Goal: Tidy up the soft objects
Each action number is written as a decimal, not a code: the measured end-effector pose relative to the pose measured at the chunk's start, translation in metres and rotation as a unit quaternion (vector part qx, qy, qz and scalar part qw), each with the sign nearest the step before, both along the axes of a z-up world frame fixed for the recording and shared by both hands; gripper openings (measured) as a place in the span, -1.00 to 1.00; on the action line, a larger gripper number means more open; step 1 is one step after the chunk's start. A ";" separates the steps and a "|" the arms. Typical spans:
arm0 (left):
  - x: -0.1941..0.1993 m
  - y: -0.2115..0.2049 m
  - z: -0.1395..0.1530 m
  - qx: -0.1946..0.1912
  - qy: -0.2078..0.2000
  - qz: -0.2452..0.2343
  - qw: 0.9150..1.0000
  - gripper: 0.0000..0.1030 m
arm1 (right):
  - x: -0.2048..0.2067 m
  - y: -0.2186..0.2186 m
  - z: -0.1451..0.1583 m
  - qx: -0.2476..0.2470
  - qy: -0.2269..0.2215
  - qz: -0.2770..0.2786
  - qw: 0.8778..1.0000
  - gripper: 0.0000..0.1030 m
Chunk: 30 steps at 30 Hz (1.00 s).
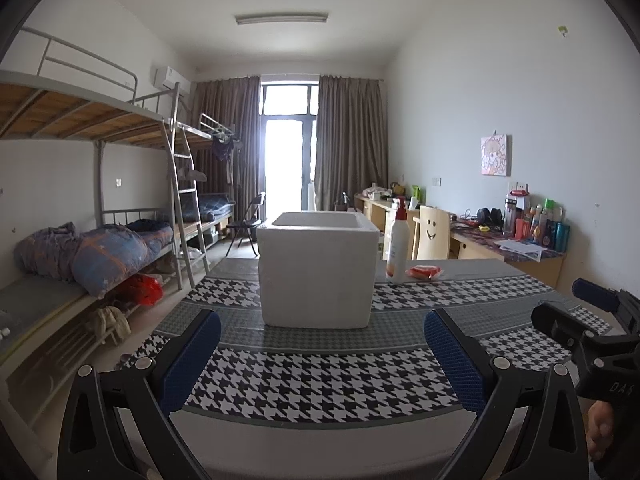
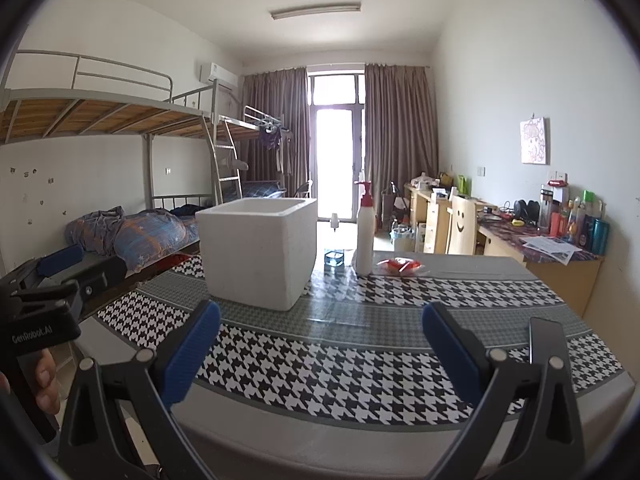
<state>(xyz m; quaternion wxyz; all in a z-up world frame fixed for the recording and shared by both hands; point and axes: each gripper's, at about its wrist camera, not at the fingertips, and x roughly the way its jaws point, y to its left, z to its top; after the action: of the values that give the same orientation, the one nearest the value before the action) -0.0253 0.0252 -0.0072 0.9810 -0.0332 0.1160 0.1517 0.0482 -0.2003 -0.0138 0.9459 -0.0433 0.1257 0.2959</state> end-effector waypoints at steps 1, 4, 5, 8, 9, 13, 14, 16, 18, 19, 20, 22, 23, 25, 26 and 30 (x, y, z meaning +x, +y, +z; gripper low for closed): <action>-0.001 0.002 -0.001 0.000 0.002 0.001 1.000 0.98 | 0.000 0.000 0.000 -0.001 0.000 0.000 1.000 0.98; -0.002 0.004 -0.005 -0.001 0.008 0.002 1.000 0.98 | -0.002 0.000 -0.002 0.000 0.003 0.002 1.000 0.98; -0.003 0.005 -0.006 -0.001 0.009 0.002 1.000 0.98 | -0.002 0.000 -0.004 -0.001 0.005 0.002 1.000 0.98; -0.003 0.004 -0.006 -0.001 0.011 -0.003 1.000 0.98 | -0.004 0.001 -0.008 -0.003 0.007 0.000 1.000 0.98; -0.003 0.003 -0.005 -0.001 0.010 -0.003 1.000 0.98 | -0.006 0.000 -0.008 -0.002 0.007 0.000 1.000 0.98; -0.005 0.002 -0.005 0.001 0.009 -0.006 1.000 0.98 | -0.008 0.000 -0.009 -0.002 0.007 0.000 1.000 0.98; -0.005 0.002 -0.005 0.002 0.010 -0.006 1.000 0.98 | -0.008 0.000 -0.009 -0.003 0.006 0.001 1.000 0.98; -0.004 0.002 -0.005 0.002 0.011 -0.006 1.000 0.98 | -0.009 -0.001 -0.009 -0.003 0.006 0.001 1.000 0.98; -0.003 0.002 -0.006 0.003 0.014 -0.007 1.000 0.98 | -0.008 -0.001 -0.009 -0.004 0.008 0.002 1.000 0.98; -0.003 0.002 -0.006 0.003 0.015 -0.007 1.000 0.98 | -0.008 -0.001 -0.010 -0.005 0.008 0.001 1.000 0.98; -0.002 0.002 -0.006 0.003 0.015 -0.007 1.000 0.98 | -0.007 -0.002 -0.010 -0.005 0.008 0.000 1.000 0.98; -0.003 0.002 -0.006 0.004 0.015 -0.007 1.000 0.98 | -0.007 -0.003 -0.010 -0.003 0.008 0.000 1.000 0.98; -0.003 0.002 -0.006 0.004 0.015 -0.007 1.000 0.98 | -0.007 -0.003 -0.010 -0.003 0.008 0.000 1.000 0.98; -0.002 0.002 -0.007 0.004 0.015 -0.006 1.000 0.98 | -0.007 -0.004 -0.010 -0.002 0.009 0.001 1.000 0.98; -0.002 0.002 -0.007 0.004 0.015 -0.007 1.000 0.98 | -0.007 -0.005 -0.010 -0.002 0.009 0.001 1.000 0.98; -0.004 0.002 -0.007 0.006 0.013 -0.007 1.000 0.98 | -0.008 -0.005 -0.010 -0.002 0.007 0.001 1.000 0.98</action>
<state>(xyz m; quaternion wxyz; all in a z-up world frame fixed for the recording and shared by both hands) -0.0293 0.0272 -0.0142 0.9808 -0.0242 0.1275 0.1456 0.0403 -0.2052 -0.0236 0.9447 -0.0430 0.1328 0.2967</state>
